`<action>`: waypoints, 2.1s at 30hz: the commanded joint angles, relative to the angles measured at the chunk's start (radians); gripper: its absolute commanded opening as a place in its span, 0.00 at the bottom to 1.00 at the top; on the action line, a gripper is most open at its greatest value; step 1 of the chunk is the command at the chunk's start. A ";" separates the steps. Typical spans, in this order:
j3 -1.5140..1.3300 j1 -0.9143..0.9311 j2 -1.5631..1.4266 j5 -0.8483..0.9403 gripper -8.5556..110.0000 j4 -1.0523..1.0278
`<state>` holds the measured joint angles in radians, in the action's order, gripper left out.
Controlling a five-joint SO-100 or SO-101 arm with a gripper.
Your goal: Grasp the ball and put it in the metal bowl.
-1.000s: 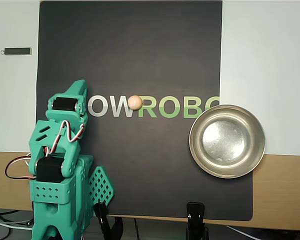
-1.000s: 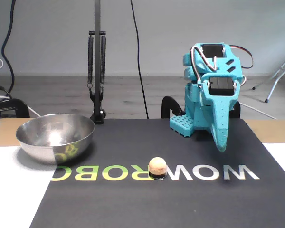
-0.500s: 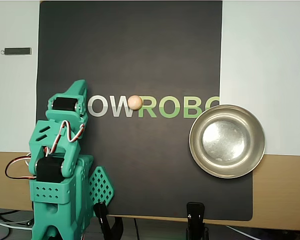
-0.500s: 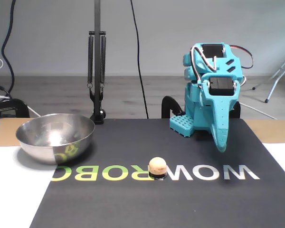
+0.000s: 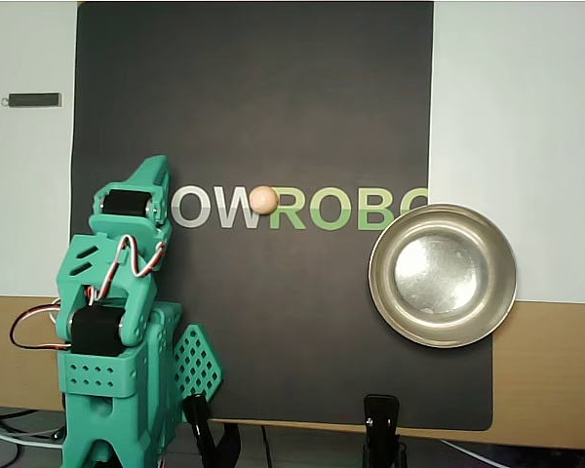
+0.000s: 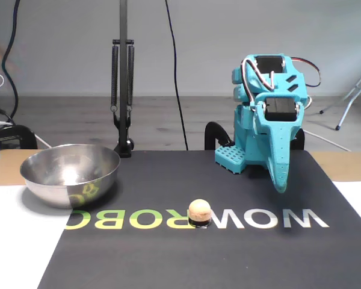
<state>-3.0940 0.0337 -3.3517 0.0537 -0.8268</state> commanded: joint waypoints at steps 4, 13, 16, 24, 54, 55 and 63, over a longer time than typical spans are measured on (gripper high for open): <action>-0.031 -0.003 -0.058 0.003 0.07 0.000; -0.031 -0.003 -0.058 0.003 0.07 0.000; -0.031 -0.005 -0.058 0.011 0.08 0.000; -0.031 -0.003 -0.058 0.005 0.07 0.000; -0.028 -0.005 -0.055 0.009 0.07 -0.006; -0.026 -0.003 -0.055 0.011 0.07 -0.008; 0.044 0.003 0.040 0.012 0.08 -0.011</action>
<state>-3.0879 0.0337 -3.3410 0.0583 -0.8360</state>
